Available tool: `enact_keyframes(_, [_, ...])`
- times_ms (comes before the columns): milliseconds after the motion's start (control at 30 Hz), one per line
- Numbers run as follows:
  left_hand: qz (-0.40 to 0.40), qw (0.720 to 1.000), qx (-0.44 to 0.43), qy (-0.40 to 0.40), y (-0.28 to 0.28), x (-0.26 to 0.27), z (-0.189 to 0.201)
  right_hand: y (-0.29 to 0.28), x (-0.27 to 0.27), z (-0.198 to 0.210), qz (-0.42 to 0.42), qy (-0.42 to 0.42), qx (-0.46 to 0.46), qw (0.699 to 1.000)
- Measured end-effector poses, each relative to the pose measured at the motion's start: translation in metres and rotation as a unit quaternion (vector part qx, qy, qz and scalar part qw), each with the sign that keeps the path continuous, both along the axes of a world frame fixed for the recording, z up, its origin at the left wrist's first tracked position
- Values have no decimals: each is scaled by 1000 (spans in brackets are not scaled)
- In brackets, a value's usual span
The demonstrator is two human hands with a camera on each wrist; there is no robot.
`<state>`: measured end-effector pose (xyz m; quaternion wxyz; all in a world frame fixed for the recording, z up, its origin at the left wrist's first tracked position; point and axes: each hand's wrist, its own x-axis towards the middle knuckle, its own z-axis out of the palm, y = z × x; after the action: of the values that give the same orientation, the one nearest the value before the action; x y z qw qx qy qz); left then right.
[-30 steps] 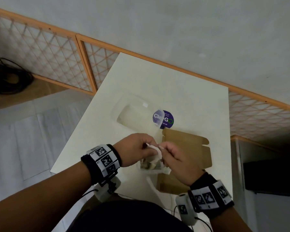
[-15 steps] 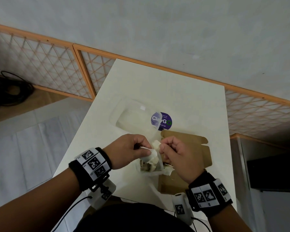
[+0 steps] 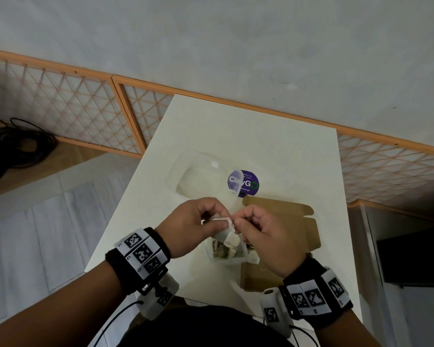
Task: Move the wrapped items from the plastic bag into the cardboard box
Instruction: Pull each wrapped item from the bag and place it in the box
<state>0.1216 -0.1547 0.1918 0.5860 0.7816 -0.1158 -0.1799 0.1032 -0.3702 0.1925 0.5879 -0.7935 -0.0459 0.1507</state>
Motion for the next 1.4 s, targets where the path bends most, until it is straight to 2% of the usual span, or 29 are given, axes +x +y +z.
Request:
enact_keyframes(100, [12, 999, 32, 5, 0, 0, -4, -5, -2, 6, 29, -71, -91, 993])
enact_keyframes(200, [-7, 997, 75, 15, -2, 0, -3, -10, 0, 16, 80, -183, -264, 944])
enact_keyframes(267, [-21, 996, 86, 11, -2, -2, -3, -12, 4, 23, 73, -214, -296, 928])
enact_keyframes(433, [-22, 999, 23, -22, -7, -7, -1, -15, 11, 15, 25, -195, -228, 954])
enact_keyframes(500, [2, 999, -14, -39, -10, -7, 1, -11, 10, 3, 21, -140, -156, 977])
enact_keyframes(567, [20, 998, -57, -17, -13, -4, 4, -6, 7, -7, 15, -89, -105, 990])
enact_keyframes(667, [30, 994, -104, 22, -17, 1, 3, 1, -1, -13, 20, -67, -84, 994])
enact_keyframes(833, [40, 995, -93, 6, -20, 7, -1, -11, -8, -24, 28, -17, -94, 995])
enact_keyframes(967, [38, 992, -110, 44, -24, 9, -8, -30, -10, -18, -28, 4, -21, 999])
enact_keyframes(1133, [4, 989, -141, 51, -46, 7, -12, -35, -15, -14, -15, 34, 65, 997])
enact_keyframes(1267, [-13, 990, -132, 53, -65, 6, -21, -44, -25, -17, -22, 26, 45, 998])
enact_keyframes(1400, [-51, 987, -123, 88, -76, 8, -32, -60, -36, -28, -48, 4, -45, 998])
